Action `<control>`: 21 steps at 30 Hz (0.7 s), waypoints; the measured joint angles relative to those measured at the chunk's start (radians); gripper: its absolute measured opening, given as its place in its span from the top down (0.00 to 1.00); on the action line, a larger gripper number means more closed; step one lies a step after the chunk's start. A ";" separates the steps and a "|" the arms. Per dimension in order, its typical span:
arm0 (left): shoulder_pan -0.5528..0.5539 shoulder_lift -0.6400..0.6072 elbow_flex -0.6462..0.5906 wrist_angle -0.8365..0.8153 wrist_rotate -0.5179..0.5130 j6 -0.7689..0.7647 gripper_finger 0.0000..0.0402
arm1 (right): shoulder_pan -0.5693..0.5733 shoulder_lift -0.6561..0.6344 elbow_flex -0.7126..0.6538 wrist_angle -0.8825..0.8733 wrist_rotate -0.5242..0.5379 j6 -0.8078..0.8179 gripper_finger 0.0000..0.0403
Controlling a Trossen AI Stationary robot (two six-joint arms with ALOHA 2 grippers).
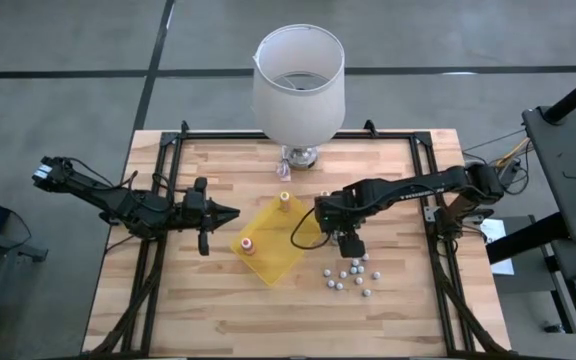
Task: Pick & Place food coloring
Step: Put the large green food coloring bottle into the yellow bin
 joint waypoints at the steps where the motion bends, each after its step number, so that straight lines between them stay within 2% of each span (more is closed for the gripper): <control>1: 0.000 0.000 0.000 0.000 0.000 0.000 1.00 | 0.000 0.000 0.006 -0.004 0.000 0.001 0.44; 21: 0.000 0.000 0.000 0.000 0.000 0.000 1.00 | 0.000 -0.002 -0.009 0.044 0.001 -0.031 0.44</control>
